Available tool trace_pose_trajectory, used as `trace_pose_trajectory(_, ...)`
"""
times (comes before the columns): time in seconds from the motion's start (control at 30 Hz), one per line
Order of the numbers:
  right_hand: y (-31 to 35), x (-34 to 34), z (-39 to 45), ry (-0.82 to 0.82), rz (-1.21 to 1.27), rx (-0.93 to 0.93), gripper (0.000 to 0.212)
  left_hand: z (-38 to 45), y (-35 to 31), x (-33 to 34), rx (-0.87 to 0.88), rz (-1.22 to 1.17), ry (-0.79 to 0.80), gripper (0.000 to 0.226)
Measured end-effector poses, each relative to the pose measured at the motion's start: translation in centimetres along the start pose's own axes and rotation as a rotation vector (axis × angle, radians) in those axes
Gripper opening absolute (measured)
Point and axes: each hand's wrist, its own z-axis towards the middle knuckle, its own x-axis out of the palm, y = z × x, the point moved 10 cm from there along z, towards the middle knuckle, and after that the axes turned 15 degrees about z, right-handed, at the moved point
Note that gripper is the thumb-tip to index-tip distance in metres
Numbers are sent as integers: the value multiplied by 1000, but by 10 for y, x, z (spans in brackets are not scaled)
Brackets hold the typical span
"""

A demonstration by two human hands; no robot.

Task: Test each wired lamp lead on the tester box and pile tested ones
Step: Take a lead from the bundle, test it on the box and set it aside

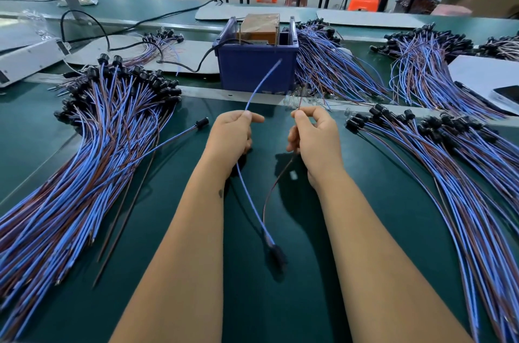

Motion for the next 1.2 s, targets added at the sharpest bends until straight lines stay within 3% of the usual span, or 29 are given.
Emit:
trace_pose_trajectory(0.13, -2, 2, 2, 12, -69, -28, 26, 4, 10, -16, -119, -114, -124, 31)
trace_pose_trajectory(0.27, -6, 5, 3, 45, -100, -2, 39, 4, 11, -24, -112, -156, -187, 31)
trace_pose_trajectory(0.4, -1, 4, 2, 50, -82, -40, 39, 2, 7, -27, -46, -120, -229, 30)
trace_pose_trajectory(0.67, 1, -8, 1, -68, -175, -19, 25, 2, 15, -25, -119, -95, -243, 30)
trace_pose_trajectory(1.2, 10, -6, -4, -91, -141, -80, 21, -2, 2, -34, 3, -40, -331, 27)
